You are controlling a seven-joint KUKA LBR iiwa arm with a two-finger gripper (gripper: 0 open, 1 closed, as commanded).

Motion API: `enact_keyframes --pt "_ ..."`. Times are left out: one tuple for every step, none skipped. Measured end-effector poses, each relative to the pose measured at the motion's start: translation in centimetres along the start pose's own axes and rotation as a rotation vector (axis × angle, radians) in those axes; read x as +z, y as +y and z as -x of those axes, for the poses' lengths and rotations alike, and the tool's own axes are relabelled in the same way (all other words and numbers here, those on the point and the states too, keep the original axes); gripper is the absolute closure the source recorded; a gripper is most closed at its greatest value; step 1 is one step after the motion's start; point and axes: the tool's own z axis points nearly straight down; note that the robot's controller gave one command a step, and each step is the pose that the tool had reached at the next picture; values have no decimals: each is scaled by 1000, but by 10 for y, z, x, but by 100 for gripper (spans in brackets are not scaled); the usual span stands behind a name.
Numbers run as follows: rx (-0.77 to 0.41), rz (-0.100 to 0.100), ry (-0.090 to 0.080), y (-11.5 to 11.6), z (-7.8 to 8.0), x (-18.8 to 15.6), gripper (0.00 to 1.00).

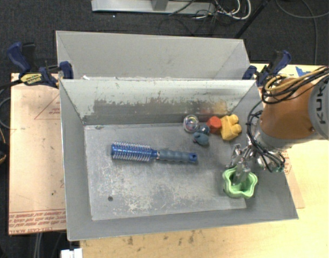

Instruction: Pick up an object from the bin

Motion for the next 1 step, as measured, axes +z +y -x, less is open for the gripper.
enact_keyframes --pt "0 -2 -5 0 3 -59 100"
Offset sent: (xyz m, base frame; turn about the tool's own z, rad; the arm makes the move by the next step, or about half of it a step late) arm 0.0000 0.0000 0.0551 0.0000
